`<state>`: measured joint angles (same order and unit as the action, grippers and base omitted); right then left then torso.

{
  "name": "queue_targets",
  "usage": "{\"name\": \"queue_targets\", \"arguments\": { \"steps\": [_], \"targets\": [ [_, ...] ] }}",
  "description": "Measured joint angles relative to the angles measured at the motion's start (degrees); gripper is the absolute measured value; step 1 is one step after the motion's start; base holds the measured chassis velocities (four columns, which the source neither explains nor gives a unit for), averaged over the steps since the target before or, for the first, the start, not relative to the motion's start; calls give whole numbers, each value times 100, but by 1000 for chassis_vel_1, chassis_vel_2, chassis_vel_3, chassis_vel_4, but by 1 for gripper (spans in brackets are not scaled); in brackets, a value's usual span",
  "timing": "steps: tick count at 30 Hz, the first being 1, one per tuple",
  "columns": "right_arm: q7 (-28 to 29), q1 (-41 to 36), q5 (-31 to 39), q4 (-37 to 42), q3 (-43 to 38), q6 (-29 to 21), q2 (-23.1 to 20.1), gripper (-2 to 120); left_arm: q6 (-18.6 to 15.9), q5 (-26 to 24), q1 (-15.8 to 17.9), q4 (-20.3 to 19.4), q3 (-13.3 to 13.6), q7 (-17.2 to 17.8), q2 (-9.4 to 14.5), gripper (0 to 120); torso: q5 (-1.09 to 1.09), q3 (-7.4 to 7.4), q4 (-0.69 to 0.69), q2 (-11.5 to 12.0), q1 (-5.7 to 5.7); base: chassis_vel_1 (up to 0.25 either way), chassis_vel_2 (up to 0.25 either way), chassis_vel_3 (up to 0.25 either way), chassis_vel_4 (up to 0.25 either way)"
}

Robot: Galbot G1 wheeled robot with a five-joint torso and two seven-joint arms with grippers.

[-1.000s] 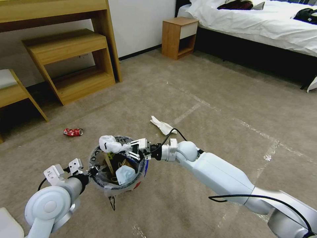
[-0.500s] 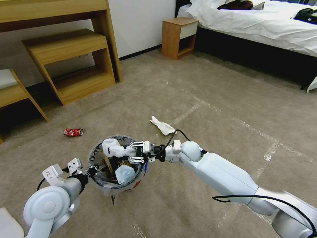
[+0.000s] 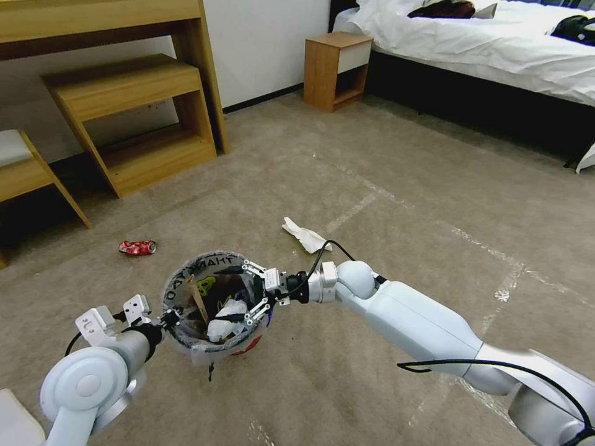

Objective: Pick up the trash bin and place the garbage on the floor into it.

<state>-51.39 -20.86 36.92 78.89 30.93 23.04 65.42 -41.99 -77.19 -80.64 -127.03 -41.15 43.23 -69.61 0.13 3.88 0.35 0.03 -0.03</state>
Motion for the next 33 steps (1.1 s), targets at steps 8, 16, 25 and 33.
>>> {"name": "queue_targets", "arguments": {
  "steps": [8, 16, 25, 33],
  "targets": [
    [17, 123, 64, 31, 18, -11, -13, 100, 2, -21, -3, -42, -8, 16, 4, 0, 0, 0, 0, 0, 0, 0, 0, 0, 0],
    [295, 256, 285, 232, -751, -33, 70, 100, 4, -35, -59, -105, -72, 28, 4, 0, 0, 0, -1, 0, 0, 0, 0, 0, 0],
    [1290, -121, 244, 446, -2012, 0, 226, 100, -1, -45, -68, -160, -127, 54, -43, 0, -1, 0, 0, 0, 0, 0, 0, 0, 0],
    [2294, -1252, -154, 799, -3831, -61, 424, 100, -6, -114, -175, -307, -249, 100, -38, 0, -1, 0, 1, 0, 0, 0, 0, 0, 0]
  ]
}}
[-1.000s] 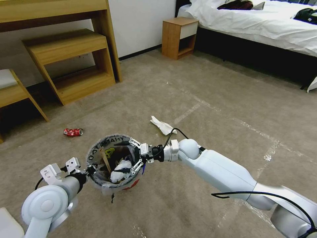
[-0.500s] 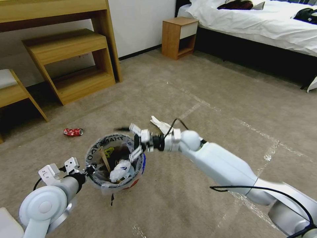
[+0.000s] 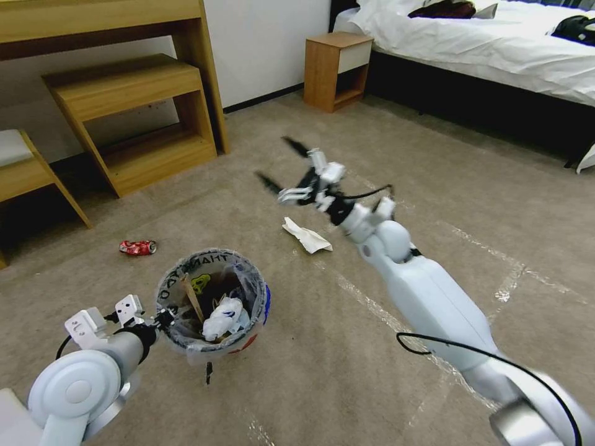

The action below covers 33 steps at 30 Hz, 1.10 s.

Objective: Pick up the trash bin and place the garbage on the floor into it.

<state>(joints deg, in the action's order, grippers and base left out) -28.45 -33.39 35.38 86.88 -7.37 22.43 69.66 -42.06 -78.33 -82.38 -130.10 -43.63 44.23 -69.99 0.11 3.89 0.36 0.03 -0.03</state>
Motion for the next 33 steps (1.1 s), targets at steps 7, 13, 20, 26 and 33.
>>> {"name": "queue_targets", "arguments": {
  "steps": [7, 13, 20, 26, 33],
  "targets": [
    [688, -1414, -362, 753, -1368, -91, -20, 100, -4, -13, -69, -130, -40, 13, -65, 0, -1, 0, 2, 0, 0, 0, 0, 0, 0],
    [1074, -2303, -891, 1158, -2215, -61, 239, 100, -7, -8, -135, -221, -76, 24, -72, 0, 0, -1, 1, 0, 0, 0, 0, 0, 0],
    [1484, -3310, -1674, 1646, -3411, 248, 786, 100, -9, -4, -304, -416, -184, 39, -199, 0, 2, -1, 1, -1, 0, 0, 0, 0, 0],
    [1647, -4018, -2033, 1745, -3853, 845, 1003, 100, -9, -108, -422, -612, -345, 136, -263, 0, 0, -1, 0, -1, 0, 0, 0, 0, 0],
    [1743, -4365, -2496, 1752, -4004, 1390, 1362, 100, -9, -454, -598, -830, -540, 331, -137, 0, 3, -1, 0, 0, 0, 0, 0, 0, 0]
  ]
}}
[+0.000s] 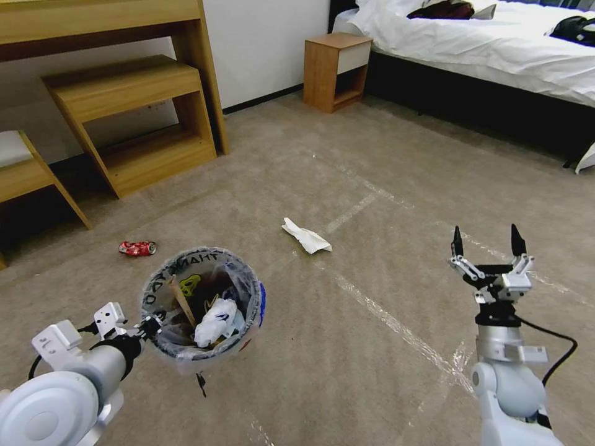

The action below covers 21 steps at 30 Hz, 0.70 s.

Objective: Pick up the trash bin and place the garbage on the floor into it.

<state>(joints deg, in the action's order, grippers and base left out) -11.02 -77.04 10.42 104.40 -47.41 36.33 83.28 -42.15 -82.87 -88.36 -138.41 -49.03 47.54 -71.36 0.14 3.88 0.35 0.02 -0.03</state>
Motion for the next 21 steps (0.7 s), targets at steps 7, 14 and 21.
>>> {"name": "queue_targets", "arguments": {
  "steps": [7, 14, 21],
  "targets": [
    [-55, -244, -201, 50, 30, 288, 295, 100, 0, -283, -136, -179, -216, 120, 75, 0, 0, 0, 0, 0, 0, 0, 0, 0, 0],
    [-101, -357, -257, -36, -51, 505, 378, 100, 1, -606, -261, -265, -510, 227, 178, 0, -1, 0, 0, 0, 0, 0, 0, 0, 0],
    [-184, -311, -255, -121, -77, 564, 400, 100, 2, -684, -322, -300, -557, 296, 182, 0, -1, 0, 0, 0, 0, 0, 0, 0, 0]
  ]
}}
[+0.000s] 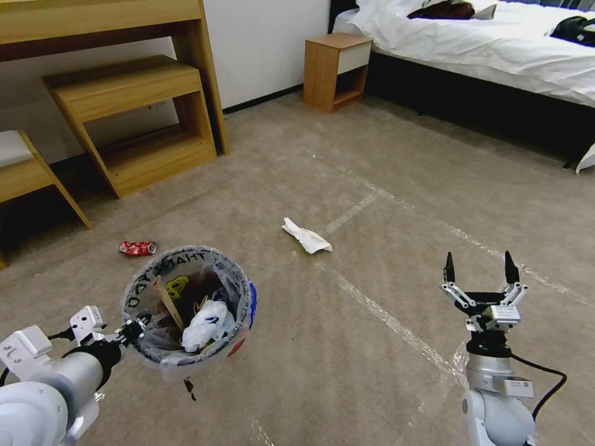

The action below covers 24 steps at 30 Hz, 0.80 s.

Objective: Pick up the trash bin and place the garbage on the floor into it.

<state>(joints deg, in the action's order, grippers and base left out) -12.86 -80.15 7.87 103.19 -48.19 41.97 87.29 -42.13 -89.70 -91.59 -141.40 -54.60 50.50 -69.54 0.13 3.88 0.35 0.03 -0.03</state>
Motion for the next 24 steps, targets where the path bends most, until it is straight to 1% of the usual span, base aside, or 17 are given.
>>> {"name": "queue_targets", "arguments": {
  "steps": [6, 19, 24],
  "targets": [
    [-33, 35, 4, -38, 13, 5, 37, 100, 0, -59, -14, 3, -37, 42, 5, 0, 0, 0, 0, 0, 0, 0, 0, 0, 0],
    [-169, 137, 10, -207, 19, 61, 106, 100, 0, -186, 141, 147, -32, 131, 103, 0, 0, 0, 0, 0, 0, 0, 0, 0, 0],
    [-213, 192, 19, -286, 15, 62, 128, 100, 0, -217, 204, 200, -10, 152, 131, 0, 0, 0, 0, 0, 0, -94, 70, 91, -72]
  ]
}}
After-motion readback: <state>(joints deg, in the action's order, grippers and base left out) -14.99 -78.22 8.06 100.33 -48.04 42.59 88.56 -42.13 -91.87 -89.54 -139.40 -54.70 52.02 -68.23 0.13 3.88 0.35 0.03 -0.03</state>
